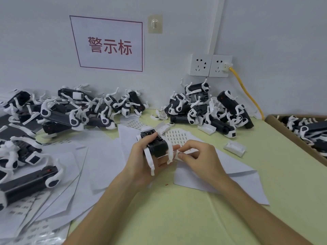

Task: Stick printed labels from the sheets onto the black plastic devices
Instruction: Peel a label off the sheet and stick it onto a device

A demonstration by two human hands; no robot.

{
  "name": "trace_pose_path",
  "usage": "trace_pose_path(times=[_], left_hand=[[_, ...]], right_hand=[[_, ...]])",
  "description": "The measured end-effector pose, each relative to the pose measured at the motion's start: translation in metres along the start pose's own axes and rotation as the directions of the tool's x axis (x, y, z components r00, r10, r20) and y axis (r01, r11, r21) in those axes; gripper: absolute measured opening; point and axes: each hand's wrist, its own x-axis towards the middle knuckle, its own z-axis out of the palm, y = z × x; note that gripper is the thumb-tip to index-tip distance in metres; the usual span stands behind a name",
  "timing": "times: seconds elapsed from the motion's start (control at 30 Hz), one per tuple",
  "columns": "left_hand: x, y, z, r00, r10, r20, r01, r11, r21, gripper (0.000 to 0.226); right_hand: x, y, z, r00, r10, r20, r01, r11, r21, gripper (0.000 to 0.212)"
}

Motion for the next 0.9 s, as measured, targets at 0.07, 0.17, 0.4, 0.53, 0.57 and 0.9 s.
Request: trace_pose_path(times=[0.07,0.17,0.4,0.53,0.57,0.9], left_hand=[[-0.0006,0.0002,0.0005,1.000,0.009,0.003,-0.009,1.000,-0.015,0.041],[-0.0011,0.0005,0.0003,1.000,0.006,0.020,-0.006,1.000,-0.013,0.044],[-0.0012,0.0004,0.0014,1.000,0.009,0.015,-0.008,0.999,-0.033,0.048],[-0.0004,-0.0001,0.0001,1.000,0.006,0.021,-0.004,0.998,-0.059,0.041],[0.0002,-0.0004,-0.0003,0.999,0.006,0.031,-0.004,0.998,-0.066,0.042],[0.0030,-0.0001,-0.0024,0.999,-0.003,0.039,0.007,0.995,-0.102,0.040]], right_hand=[[-0.0002,-0.0006,0.0002,1.000,-0.009,-0.025,0.009,1.000,-0.002,0.015],[0.0003,-0.0014,0.0010,0.998,-0.016,-0.054,0.017,1.000,0.018,0.017],[-0.0002,-0.0030,0.0017,0.997,-0.044,-0.066,0.045,0.999,0.015,0.026],[0.0001,-0.0024,0.0027,0.994,-0.081,-0.067,0.081,0.997,0.009,0.026],[0.0001,-0.0020,0.0026,0.992,-0.099,-0.073,0.100,0.995,0.006,0.027],[0.0000,-0.0030,-0.0036,0.984,-0.172,0.045,0.167,0.981,0.095,0.023]])
